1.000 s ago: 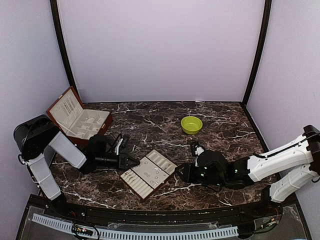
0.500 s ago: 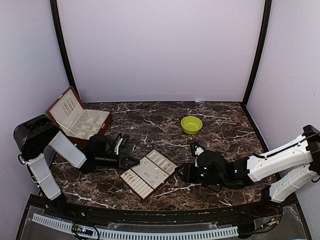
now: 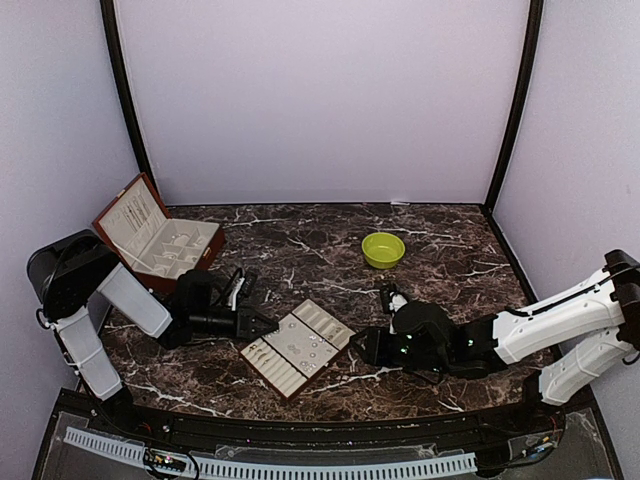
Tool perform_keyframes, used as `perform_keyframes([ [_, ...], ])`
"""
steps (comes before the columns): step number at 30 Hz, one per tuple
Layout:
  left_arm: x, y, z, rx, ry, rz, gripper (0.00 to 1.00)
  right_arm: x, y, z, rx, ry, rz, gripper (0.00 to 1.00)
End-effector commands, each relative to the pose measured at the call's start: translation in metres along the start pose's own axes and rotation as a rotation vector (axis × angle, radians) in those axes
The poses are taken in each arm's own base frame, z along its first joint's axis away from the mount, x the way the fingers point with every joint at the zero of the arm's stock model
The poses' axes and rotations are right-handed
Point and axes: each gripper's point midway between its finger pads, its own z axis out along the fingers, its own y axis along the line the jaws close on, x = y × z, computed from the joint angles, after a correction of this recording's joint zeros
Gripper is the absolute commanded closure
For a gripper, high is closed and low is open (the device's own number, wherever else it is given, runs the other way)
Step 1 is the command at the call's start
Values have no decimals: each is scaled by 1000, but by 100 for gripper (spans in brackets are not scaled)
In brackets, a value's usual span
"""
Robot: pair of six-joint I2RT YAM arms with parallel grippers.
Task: Organize the mixed jewelry
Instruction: Insert the earring into the earring holder.
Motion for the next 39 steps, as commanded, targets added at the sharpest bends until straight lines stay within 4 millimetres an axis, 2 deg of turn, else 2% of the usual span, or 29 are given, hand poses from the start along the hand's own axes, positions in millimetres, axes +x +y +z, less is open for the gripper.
perform_keyframes([
  [1,3,3,-2,2,0,-12,100,-5,13,0,-28,-16,7,59],
  [39,6,11,-12,-48,4,33,100,-6,12,-2,-28,-22,10,59],
])
